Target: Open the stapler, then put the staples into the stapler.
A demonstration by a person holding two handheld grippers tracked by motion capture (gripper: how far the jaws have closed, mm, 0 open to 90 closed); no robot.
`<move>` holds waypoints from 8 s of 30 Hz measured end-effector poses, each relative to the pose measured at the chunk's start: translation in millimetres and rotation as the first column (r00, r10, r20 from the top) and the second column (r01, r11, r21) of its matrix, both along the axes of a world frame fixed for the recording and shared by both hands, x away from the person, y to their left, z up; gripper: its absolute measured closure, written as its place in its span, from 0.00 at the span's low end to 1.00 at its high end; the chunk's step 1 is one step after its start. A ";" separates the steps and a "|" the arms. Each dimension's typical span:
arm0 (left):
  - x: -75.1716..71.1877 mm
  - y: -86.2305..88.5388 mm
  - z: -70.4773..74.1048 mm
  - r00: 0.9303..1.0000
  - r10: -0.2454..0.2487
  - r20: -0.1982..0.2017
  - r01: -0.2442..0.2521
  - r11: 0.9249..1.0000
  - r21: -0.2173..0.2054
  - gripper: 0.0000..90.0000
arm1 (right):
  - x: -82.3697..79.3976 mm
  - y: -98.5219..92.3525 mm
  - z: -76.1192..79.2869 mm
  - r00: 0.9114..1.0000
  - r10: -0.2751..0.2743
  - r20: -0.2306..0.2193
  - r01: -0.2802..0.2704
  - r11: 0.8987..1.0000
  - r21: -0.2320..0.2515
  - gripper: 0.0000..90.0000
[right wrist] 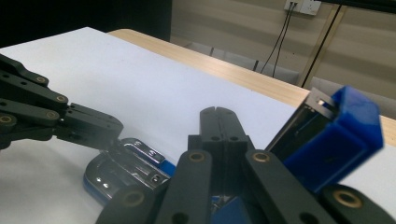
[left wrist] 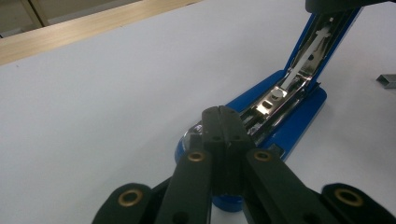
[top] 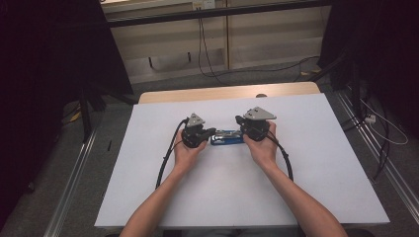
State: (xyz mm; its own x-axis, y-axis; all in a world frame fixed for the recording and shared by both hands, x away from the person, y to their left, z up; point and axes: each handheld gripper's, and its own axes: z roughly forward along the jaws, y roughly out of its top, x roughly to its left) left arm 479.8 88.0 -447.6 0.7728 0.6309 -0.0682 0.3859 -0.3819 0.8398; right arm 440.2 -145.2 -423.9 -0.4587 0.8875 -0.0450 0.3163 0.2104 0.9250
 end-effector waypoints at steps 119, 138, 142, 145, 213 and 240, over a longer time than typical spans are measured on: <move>-3.3 -1.5 14.9 1.000 0.000 0.000 0.000 0.997 -0.082 0.87 | -15.1 -76.6 -20.9 0.995 -0.031 -0.099 0.037 0.998 0.060 0.94; -5.3 -0.2 22.1 0.996 0.065 0.052 -0.061 0.996 -0.070 0.24 | -16.4 -72.8 -19.9 0.994 -0.031 -0.107 0.042 0.994 0.104 0.34; -5.1 0.3 22.2 0.996 0.070 0.056 -0.066 0.995 -0.072 0.09 | -16.0 -70.7 -19.9 0.994 -0.046 -0.099 0.057 0.992 0.110 0.18; -5.8 1.1 23.6 0.997 0.064 0.040 -0.060 0.994 -0.092 0.05 | -16.5 -70.6 -18.6 0.995 -0.040 -0.089 0.051 0.991 0.121 0.13; -127.0 134.2 26.9 0.966 0.222 0.133 -0.212 0.974 -0.085 0.05 | -100.3 -109.5 -12.5 0.995 -0.097 -0.027 0.100 0.987 0.128 0.08; -141.4 139.3 27.9 0.962 0.251 0.105 -0.240 0.965 -0.104 0.06 | -84.5 -106.7 -8.8 0.991 -0.012 -0.133 0.028 0.993 0.117 0.05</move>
State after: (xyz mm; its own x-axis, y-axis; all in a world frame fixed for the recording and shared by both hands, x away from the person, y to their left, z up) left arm 338.5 227.2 -419.7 0.6009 0.7977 -0.0515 0.3560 -0.2093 0.9108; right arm 355.7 -251.8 -432.7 -0.4353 0.8921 0.1211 0.4406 0.0939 0.8928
